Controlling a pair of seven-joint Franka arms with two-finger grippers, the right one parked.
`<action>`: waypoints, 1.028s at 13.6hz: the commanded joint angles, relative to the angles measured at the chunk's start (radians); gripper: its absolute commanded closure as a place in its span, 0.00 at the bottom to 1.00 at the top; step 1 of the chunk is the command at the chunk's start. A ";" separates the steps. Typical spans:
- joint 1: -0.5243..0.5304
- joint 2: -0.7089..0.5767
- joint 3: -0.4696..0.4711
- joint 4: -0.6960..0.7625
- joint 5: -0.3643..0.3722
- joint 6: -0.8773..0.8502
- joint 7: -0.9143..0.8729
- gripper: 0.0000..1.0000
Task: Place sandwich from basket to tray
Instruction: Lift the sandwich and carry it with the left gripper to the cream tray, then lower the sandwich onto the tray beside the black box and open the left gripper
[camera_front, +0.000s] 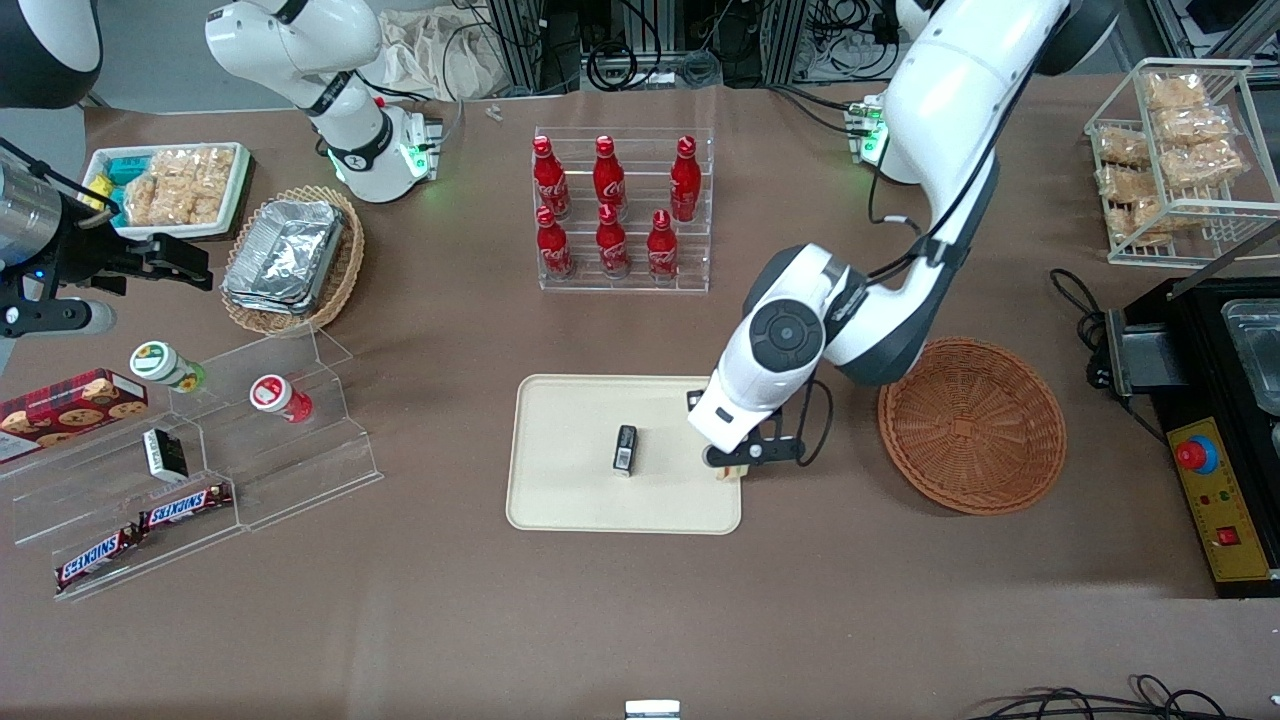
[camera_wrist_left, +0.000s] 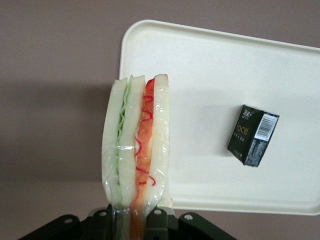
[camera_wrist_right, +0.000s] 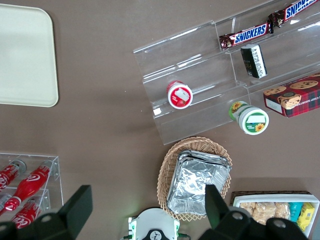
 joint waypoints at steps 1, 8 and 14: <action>-0.013 0.061 0.000 0.051 -0.001 0.027 0.084 0.77; -0.012 0.138 0.001 0.051 0.004 0.047 0.146 0.44; -0.003 0.120 0.001 0.049 -0.015 0.007 0.120 0.01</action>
